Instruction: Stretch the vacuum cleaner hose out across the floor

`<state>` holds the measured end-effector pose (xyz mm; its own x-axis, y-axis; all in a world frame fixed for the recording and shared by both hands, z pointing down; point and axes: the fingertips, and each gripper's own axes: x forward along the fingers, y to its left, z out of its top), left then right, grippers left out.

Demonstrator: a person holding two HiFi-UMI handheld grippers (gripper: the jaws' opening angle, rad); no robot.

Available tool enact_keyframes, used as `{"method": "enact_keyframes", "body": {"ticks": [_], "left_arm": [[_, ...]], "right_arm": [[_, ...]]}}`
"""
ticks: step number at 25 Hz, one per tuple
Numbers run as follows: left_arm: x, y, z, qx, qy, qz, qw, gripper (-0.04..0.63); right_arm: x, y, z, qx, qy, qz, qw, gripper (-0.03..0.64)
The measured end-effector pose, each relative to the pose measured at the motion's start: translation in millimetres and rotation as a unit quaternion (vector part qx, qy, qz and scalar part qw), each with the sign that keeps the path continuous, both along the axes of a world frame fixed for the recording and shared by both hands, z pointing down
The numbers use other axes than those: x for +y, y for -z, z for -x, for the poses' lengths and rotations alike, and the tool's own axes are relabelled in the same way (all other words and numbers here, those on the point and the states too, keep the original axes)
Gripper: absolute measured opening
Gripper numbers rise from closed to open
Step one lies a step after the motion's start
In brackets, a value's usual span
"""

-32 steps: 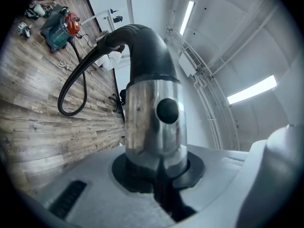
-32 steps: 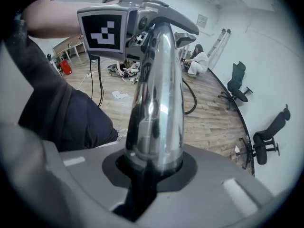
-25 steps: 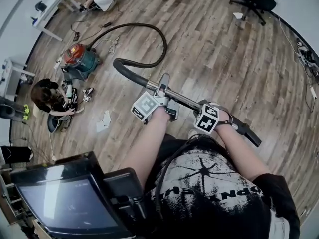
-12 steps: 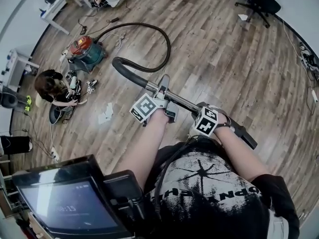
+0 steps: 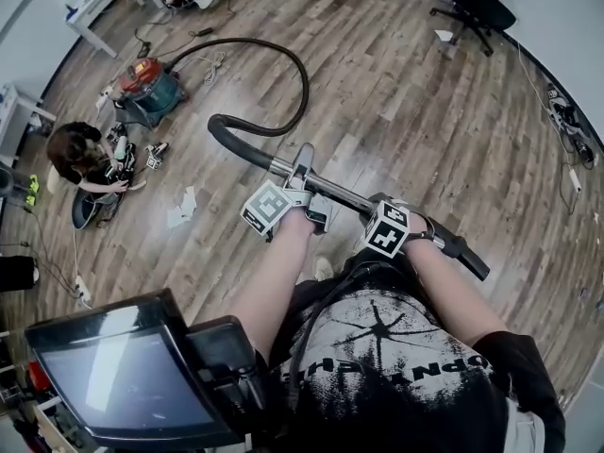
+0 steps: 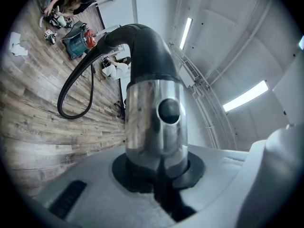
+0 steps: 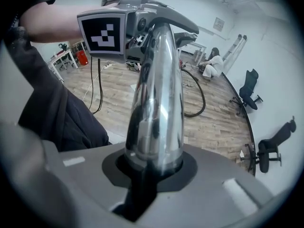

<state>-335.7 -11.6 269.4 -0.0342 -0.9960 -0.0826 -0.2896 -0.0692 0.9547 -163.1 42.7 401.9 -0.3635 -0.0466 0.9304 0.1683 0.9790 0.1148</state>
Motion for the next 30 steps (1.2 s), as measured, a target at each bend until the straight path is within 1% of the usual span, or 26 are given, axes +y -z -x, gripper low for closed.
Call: {"method": "enact_keyframes", "body": {"ticks": [5,10,12,16,19,21,24,27,30], "left_arm": [[0.6,5.8,-13.3,0.0,0.014,-0.003,0.9999,0.041],[-17.0,15.3,-41.9,-0.015,0.033,-0.002,0.9993,0.041],[-26.2,14.9,-61.4,-0.021,0.041,0.006,0.9989,0.041],[-42.2,4.3,-113.5,-0.013,0.057,0.019,0.9981,0.041],[-44.6,-8.8,-151.1,-0.009,0.075,0.03,0.9967,0.041],[-45.0,-12.6,-172.7,-0.011,0.089,0.031,0.9955,0.041],[-44.0,-10.7,-194.9,-0.013,0.11,0.023,0.9936,0.041],[-35.1,-10.8,-214.1,-0.017,0.125,0.031,0.9916,0.041],[-25.0,-16.1,-227.2,-0.024,0.131,0.035,0.9906,0.041]], "right_arm": [[-4.6,5.3,-15.2,0.0,0.014,-0.003,1.0,0.069],[-28.4,10.7,-41.9,-0.013,0.033,-0.002,0.999,0.069],[-40.4,10.8,-61.0,-0.015,0.043,0.001,0.999,0.067],[-60.5,7.0,-113.8,-0.013,0.06,0.01,0.998,0.067],[-67.2,-3.1,-153.5,-0.011,0.078,0.02,0.997,0.069],[-71.8,-7.4,-176.6,-0.011,0.091,0.022,0.996,0.069],[-78.7,-8.3,-199.8,-0.013,0.111,0.017,0.994,0.069],[-74.4,-9.5,-217.3,-0.018,0.127,0.02,0.991,0.069],[-64.1,-16.9,-229.7,-0.023,0.132,0.026,0.991,0.069]]}}
